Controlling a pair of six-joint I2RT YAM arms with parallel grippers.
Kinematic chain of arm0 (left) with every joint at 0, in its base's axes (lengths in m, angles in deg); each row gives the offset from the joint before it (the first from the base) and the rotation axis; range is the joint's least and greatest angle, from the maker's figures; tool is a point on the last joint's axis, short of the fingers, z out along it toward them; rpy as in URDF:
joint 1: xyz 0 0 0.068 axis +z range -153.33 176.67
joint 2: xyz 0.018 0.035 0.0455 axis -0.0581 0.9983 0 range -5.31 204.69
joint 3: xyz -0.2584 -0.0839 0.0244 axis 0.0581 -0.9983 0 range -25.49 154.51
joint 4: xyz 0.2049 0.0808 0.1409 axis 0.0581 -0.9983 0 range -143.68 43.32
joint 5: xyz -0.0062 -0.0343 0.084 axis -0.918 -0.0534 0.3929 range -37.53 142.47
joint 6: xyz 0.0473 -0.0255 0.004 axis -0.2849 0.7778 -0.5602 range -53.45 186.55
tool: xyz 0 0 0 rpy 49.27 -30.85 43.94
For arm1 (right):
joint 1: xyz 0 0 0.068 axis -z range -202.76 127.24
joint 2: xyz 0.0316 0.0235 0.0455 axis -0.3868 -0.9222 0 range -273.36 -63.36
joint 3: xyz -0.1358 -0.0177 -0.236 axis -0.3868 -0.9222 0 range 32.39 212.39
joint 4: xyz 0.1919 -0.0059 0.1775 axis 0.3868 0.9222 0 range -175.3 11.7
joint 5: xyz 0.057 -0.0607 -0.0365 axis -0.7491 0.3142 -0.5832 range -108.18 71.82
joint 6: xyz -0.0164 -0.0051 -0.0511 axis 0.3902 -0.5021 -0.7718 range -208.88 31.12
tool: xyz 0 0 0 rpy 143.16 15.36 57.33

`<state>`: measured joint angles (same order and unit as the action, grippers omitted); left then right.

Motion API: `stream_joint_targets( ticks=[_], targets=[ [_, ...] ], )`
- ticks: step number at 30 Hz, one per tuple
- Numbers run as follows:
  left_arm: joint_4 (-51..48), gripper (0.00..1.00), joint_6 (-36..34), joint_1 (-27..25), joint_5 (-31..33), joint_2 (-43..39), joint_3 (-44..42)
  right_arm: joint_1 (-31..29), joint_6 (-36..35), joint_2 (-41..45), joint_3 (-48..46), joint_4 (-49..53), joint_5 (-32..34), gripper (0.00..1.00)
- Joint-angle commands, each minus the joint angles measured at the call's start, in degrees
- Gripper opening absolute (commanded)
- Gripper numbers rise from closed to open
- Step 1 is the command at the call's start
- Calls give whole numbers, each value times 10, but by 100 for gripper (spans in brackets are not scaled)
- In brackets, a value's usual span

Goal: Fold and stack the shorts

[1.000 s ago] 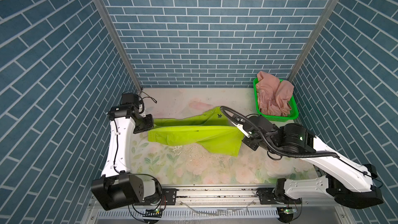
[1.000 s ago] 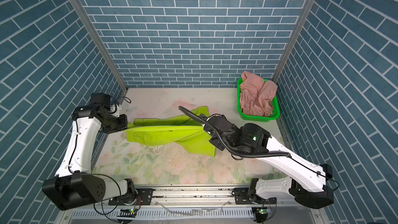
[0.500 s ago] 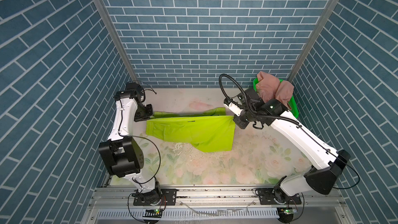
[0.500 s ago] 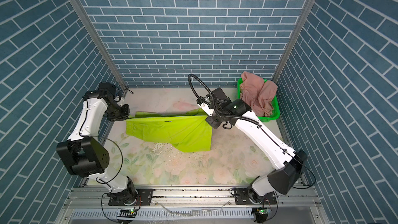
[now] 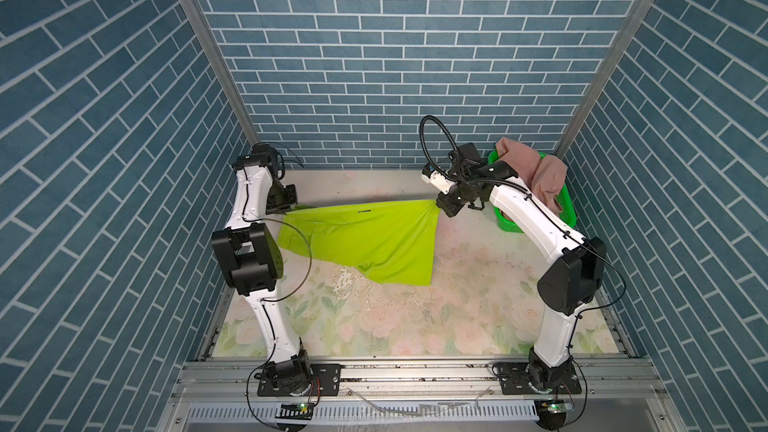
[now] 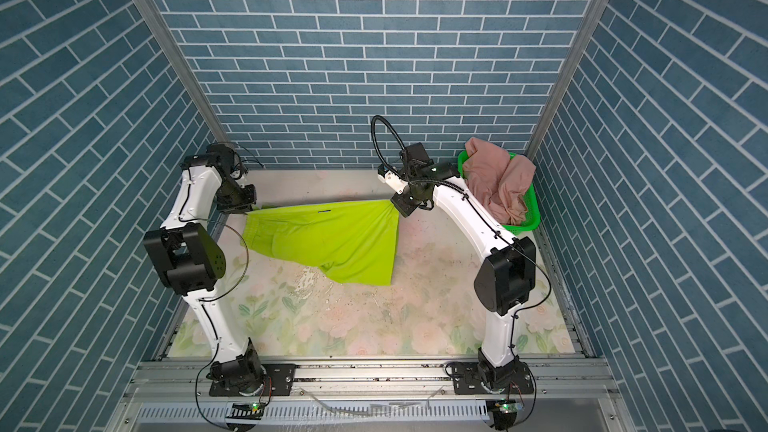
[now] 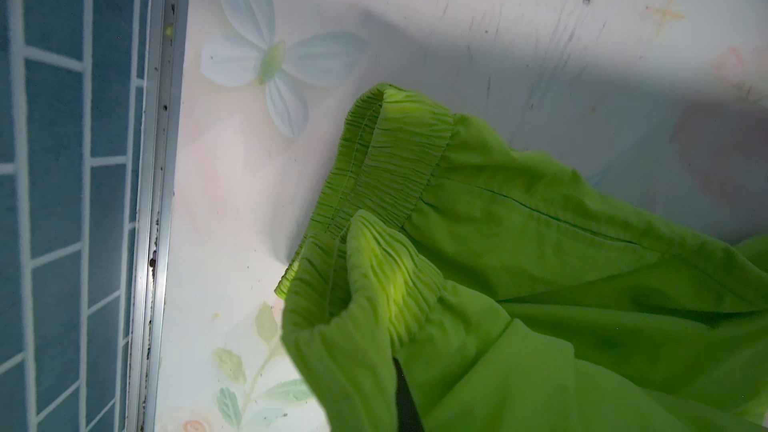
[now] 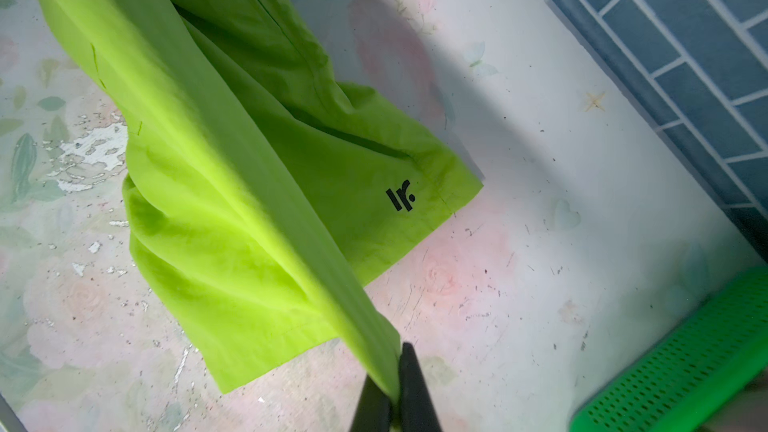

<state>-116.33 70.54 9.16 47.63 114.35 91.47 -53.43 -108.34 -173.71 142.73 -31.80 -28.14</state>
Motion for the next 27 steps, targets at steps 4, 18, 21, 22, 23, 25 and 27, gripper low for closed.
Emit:
stream_joint_targets(
  ticks=[4,18,21,22,23,25,27],
  targets=[
    [-10,2,-8,10,66,96,100,35,-27,-88,61,0,-39,0],
    [85,99,32,6,-47,189,177,59,47,-298,208,-40,-117,13],
    [81,100,39,7,-48,185,190,59,77,-320,235,-57,-120,42],
    [81,100,41,7,-47,178,190,60,88,-319,238,-62,-131,46],
    [78,100,45,7,-44,171,191,60,106,-313,233,-71,-138,48],
    [68,100,56,9,-40,157,195,62,151,-288,206,-96,-153,52],
    [61,100,67,10,-40,139,192,62,202,-242,152,-126,-154,56]
  ],
)
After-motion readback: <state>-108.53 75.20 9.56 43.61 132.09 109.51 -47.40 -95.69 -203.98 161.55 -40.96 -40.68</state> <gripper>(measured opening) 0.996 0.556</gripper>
